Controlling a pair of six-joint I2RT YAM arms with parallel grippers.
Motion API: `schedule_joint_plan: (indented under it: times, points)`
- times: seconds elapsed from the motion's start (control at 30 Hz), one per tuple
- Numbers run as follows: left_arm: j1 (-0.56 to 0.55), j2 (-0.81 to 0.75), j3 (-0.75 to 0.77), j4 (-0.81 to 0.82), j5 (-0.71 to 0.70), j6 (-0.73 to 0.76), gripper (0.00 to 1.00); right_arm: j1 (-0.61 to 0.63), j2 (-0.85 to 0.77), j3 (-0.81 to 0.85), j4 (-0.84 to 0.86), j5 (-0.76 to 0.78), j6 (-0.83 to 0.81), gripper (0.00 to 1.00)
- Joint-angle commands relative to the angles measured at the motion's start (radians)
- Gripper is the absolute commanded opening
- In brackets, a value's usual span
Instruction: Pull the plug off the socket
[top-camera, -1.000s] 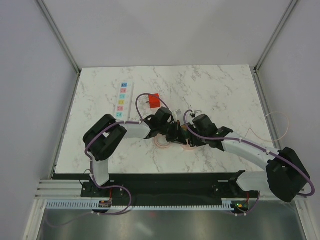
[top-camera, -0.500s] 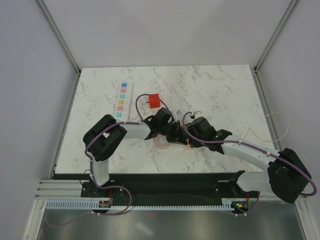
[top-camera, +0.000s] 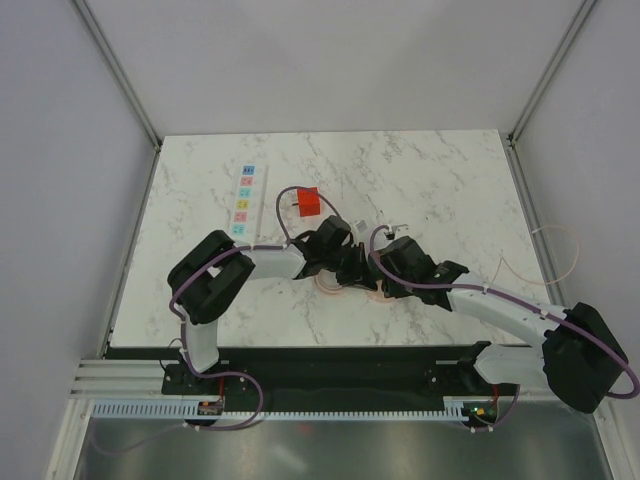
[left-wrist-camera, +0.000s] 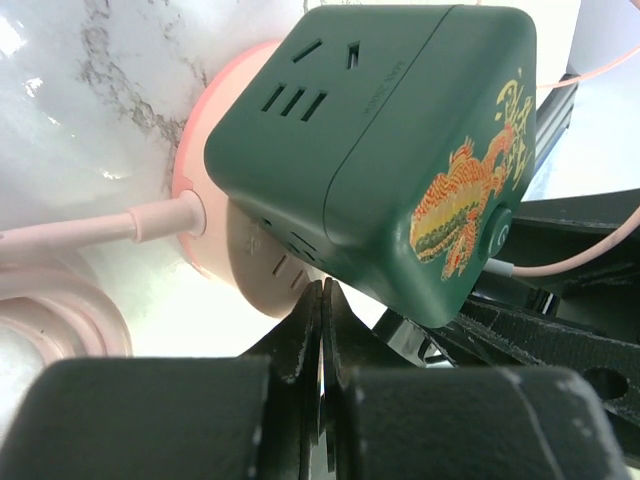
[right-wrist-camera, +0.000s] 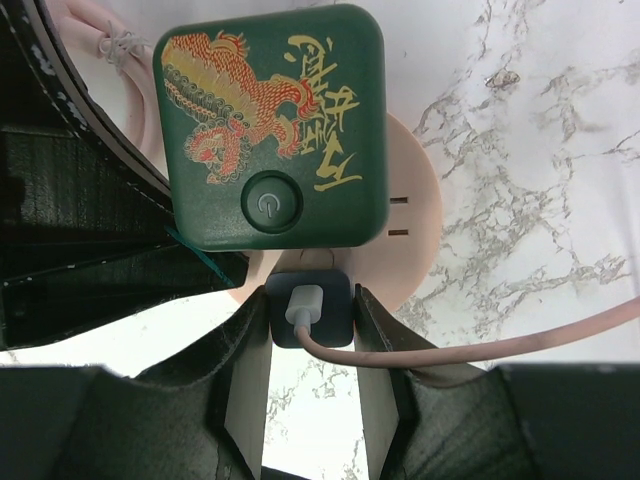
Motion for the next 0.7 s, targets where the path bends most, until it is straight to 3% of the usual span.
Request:
schedule_joint_plan:
  times: [0.0,0.33,0.5,0.6,0.67]
  points:
    - [-0.012,0.02,0.014,-0.11,-0.118,0.046,0.02,0.001,-0.047,0.066,0.053,0.003,0.05,0.0]
    - [-0.016,-0.047,0.012,-0.125,-0.097,0.095,0.02,0.009,-0.064,0.058,0.035,0.023,0.056,0.0]
    - [-0.013,-0.173,-0.012,-0.127,-0.103,0.107,0.34,0.009,-0.069,0.054,0.029,0.019,0.072,0.0]
    - [-0.012,-0.21,-0.023,-0.127,-0.08,0.106,0.46,0.007,-0.073,0.055,0.03,0.011,0.084,0.0]
    - [-0.012,-0.217,-0.034,-0.127,-0.068,0.101,0.49,0.009,-0.082,0.054,0.03,0.008,0.093,0.0]
